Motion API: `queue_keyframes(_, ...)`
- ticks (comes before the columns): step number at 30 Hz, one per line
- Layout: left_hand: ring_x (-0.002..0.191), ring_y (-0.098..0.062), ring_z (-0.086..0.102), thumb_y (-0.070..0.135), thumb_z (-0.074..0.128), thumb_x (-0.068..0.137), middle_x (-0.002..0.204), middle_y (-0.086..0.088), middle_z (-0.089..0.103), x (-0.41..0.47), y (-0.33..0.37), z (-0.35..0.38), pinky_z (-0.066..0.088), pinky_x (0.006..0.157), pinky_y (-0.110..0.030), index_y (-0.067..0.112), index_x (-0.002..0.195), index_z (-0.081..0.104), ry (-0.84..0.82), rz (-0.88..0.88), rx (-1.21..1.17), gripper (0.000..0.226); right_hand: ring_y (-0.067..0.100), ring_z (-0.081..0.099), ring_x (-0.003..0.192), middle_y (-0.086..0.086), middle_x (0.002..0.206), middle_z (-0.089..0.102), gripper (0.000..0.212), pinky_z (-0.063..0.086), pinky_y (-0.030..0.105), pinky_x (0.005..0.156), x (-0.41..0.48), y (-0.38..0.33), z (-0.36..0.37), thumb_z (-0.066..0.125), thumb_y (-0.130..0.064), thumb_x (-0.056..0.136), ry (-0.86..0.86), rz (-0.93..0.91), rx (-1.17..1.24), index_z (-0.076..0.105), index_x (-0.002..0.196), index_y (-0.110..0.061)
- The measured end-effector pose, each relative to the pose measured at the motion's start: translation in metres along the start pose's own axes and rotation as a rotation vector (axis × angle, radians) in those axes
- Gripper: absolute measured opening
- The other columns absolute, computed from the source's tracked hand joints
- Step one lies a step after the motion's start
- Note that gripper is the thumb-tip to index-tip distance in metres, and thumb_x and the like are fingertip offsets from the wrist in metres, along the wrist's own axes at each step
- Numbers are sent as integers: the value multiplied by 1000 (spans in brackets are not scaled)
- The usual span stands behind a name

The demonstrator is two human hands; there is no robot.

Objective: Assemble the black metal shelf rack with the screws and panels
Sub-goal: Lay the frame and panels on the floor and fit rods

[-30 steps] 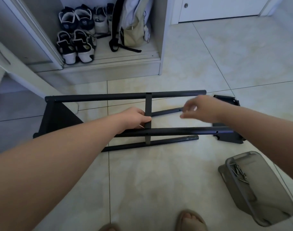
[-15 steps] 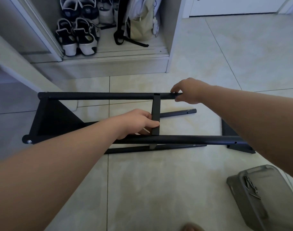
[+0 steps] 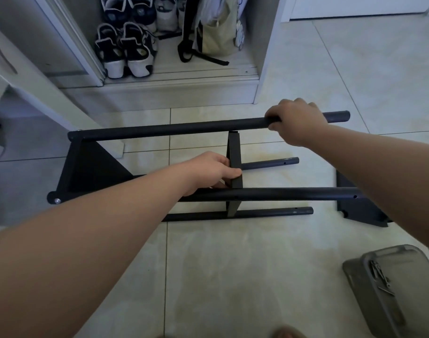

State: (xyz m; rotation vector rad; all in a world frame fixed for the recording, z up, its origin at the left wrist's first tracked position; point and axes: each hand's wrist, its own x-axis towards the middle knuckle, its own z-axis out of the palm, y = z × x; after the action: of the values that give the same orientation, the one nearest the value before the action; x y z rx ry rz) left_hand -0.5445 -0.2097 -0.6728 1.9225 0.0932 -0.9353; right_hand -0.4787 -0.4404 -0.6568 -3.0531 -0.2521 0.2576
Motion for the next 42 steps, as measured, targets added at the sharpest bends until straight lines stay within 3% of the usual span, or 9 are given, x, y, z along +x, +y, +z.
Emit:
queue_keyframes(3, 53, -1, 63, 30, 67, 95, 58, 15, 66, 0, 2, -1, 43, 47, -11, 25, 47, 66, 27, 4, 16, 48, 30, 46, 111, 3, 122, 58, 25, 32, 43, 95, -8, 0, -7, 50, -28, 106, 50, -17, -3, 63, 127, -28)
queue_keyframes(7, 56, -4, 66, 27, 68, 94, 72, 8, 70, 2, 1, 1, 44, 48, -12, 22, 56, 59, 43, 7, -10, 39, 30, 47, 113, 3, 123, 58, 27, 34, 44, 97, -19, -3, -8, 50, -28, 106, -6, 7, 10, 63, 129, -28)
queue_keyframes(15, 55, -3, 66, 29, 65, 96, 75, 7, 70, 4, 5, 4, 41, 44, -8, 22, 66, 60, 70, -3, 43, 31, 34, 49, 110, 8, 125, 58, 29, 37, 43, 93, -23, -8, 4, 47, -25, 106, -3, 44, -3, 63, 130, -23)
queue_keyframes(18, 66, -9, 68, 32, 65, 96, 82, 4, 71, 4, 8, 5, 49, 60, -16, 19, 78, 66, 87, -24, 77, 22, 36, 49, 116, 10, 133, 56, 31, 39, 43, 95, -24, -9, 4, 48, -24, 105, -77, 40, 6, 56, 134, -17)
queue_keyframes(20, 76, -16, 67, 36, 65, 95, 88, 1, 71, 1, 10, 7, 53, 76, -26, 17, 87, 69, 109, -31, 110, 21, 36, 44, 130, 10, 145, 51, 43, 39, 46, 106, -31, -7, -2, 52, -26, 104, -129, 22, 80, 49, 145, -15)
queue_keyframes(26, 92, -26, 64, 43, 56, 98, 98, -8, 70, -24, 28, 11, 51, 91, -38, 7, 105, 70, 177, -29, 383, 39, 26, 23, 152, 1, 164, 31, 61, 26, 45, 120, -89, 7, -31, 52, -33, 105, -161, -2, 129, 29, 160, -22)
queue_keyframes(32, 128, -33, 50, 37, 49, 102, 142, -13, 52, -69, 53, 28, 41, 102, -36, 7, 144, 44, 225, -11, 695, 52, 23, 25, 151, -2, 164, 32, 58, 29, 45, 119, -166, 15, -61, 50, -36, 106, -183, 5, 97, 30, 159, -26)
queue_keyframes(36, 117, -27, 55, 34, 50, 101, 132, -6, 58, -94, 51, 56, 47, 100, -42, 16, 136, 48, 389, 191, 584, 39, 22, 25, 151, -4, 163, 33, 56, 27, 45, 119, -205, 21, -68, 49, -36, 105, -172, 34, 99, 32, 158, -28)
queue_keyframes(42, 104, -20, 59, 34, 54, 98, 118, 2, 63, -108, 44, 93, 51, 91, -40, 24, 118, 58, 291, 466, 667, 22, 25, 26, 151, -2, 164, 32, 60, 33, 46, 117, -260, 44, -52, 52, -37, 104, -270, 164, 28, 30, 158, -30)
